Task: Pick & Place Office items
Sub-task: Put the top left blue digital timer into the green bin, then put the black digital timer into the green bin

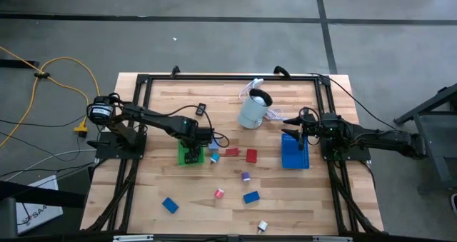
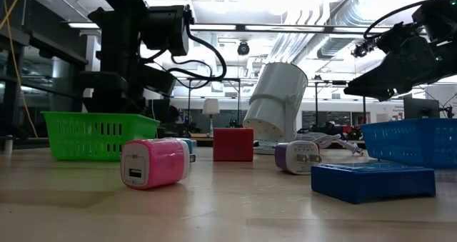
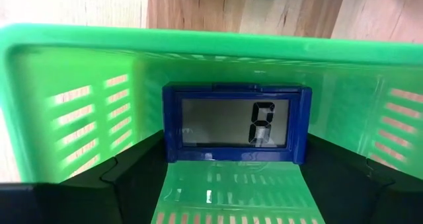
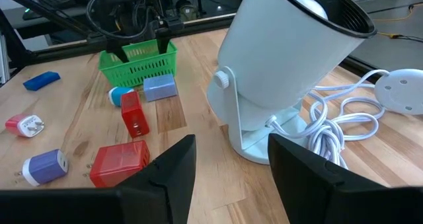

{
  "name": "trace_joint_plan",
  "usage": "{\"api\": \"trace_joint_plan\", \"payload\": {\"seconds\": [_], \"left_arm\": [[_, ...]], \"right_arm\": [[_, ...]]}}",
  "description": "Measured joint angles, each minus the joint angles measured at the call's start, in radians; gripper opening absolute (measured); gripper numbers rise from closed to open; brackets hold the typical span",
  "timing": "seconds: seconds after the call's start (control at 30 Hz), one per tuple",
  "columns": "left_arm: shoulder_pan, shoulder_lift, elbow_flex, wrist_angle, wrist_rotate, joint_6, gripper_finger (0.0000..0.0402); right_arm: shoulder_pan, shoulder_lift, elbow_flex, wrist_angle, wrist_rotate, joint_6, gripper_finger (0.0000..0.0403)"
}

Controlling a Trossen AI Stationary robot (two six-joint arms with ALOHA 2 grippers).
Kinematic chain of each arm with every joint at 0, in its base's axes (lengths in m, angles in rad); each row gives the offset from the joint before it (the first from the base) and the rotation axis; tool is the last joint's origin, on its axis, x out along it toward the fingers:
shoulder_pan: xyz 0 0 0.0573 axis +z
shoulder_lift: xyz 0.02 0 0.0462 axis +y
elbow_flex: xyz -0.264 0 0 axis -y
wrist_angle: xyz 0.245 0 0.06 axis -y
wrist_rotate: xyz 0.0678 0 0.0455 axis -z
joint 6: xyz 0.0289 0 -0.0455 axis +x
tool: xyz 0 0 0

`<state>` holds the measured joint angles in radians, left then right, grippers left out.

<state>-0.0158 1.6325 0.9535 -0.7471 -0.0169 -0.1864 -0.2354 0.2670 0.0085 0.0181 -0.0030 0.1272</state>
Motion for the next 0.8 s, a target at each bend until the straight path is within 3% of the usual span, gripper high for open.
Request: {"api": "trace_joint_plan", "payload": {"seconds": [0.2, 0.8], "left_arm": [[0.0, -0.001, 0.0, 0.0, 0.002, 0.0, 0.0346], [0.0, -0.022, 0.0, -0.005, 0.001, 0.007, 0.0349]], "right_arm": [[0.0, 0.0, 0.0, 0.0, 0.0, 0.0, 0.0175], [0.0, 0.0, 0.0, 0.0, 0.0, 0.0, 0.0175]]}}
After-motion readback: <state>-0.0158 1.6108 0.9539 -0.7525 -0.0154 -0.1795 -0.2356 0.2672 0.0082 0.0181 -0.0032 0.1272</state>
